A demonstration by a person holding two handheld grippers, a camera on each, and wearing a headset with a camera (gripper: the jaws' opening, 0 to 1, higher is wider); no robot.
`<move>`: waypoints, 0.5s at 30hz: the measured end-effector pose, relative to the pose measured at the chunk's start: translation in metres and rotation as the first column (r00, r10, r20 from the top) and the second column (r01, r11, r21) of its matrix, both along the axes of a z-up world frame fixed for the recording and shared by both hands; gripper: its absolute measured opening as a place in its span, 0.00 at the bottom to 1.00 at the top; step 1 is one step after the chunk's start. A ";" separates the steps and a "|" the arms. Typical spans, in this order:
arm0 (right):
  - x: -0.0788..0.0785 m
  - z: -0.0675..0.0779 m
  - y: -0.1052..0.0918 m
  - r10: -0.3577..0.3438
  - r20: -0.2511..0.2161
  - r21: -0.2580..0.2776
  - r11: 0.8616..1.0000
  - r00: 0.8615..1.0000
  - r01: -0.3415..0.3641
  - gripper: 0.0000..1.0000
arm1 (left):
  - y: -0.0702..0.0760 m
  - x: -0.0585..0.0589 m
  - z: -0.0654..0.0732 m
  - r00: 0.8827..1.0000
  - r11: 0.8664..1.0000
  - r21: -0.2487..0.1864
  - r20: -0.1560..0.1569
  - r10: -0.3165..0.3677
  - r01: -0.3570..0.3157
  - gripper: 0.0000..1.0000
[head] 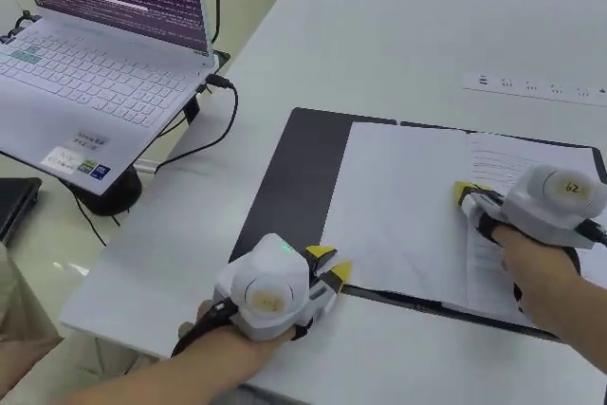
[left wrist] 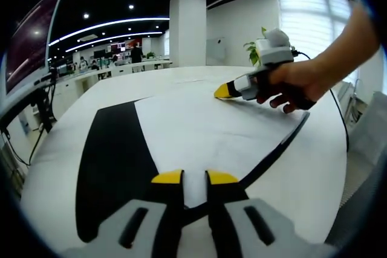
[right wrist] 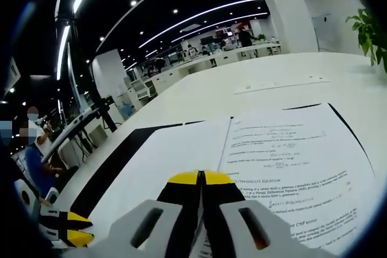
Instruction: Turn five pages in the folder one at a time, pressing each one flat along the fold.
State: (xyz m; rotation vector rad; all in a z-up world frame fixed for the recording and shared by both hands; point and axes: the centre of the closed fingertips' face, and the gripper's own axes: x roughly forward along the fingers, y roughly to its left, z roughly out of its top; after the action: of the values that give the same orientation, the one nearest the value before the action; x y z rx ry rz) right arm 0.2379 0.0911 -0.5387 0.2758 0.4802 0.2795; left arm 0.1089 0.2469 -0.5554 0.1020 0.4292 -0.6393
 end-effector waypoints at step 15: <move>0.035 0.002 -0.004 -0.029 0.005 -0.016 0.999 1.000 0.029 0.00 | 0.000 0.000 0.000 1.000 1.000 -0.006 0.002 0.005 -0.005 0.12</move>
State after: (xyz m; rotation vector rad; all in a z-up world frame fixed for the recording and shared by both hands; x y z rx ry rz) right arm 0.2733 0.0872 -0.5369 0.2666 0.4733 0.2481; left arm 0.1087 0.2469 -0.5551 0.0960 0.4259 -0.6354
